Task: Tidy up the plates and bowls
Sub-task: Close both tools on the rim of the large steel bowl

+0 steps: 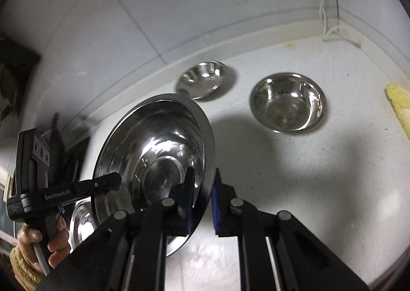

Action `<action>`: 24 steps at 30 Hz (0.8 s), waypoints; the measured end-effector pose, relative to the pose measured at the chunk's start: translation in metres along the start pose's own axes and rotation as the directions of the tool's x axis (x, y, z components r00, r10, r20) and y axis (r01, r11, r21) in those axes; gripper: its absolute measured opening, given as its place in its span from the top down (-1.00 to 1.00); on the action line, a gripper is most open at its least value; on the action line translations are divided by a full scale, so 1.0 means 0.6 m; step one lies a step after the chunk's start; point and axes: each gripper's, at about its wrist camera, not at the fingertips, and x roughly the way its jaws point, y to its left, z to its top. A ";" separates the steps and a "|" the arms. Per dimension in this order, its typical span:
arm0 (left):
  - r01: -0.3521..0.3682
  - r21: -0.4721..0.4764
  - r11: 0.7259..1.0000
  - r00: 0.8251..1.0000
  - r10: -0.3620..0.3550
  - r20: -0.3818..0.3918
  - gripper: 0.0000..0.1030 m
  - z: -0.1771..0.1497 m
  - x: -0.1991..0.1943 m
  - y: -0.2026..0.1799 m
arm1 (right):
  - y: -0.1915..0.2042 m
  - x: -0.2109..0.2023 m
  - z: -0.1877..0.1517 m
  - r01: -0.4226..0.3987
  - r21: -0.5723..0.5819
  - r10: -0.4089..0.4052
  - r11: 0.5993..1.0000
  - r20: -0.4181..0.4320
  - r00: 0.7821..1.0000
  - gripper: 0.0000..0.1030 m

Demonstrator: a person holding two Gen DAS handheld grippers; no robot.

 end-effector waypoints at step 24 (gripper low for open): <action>-0.110 0.074 0.991 0.985 0.118 -0.126 0.81 -0.222 0.056 0.019 | -0.056 -0.013 -0.224 0.040 0.001 -0.039 0.999 -0.178 0.983 0.78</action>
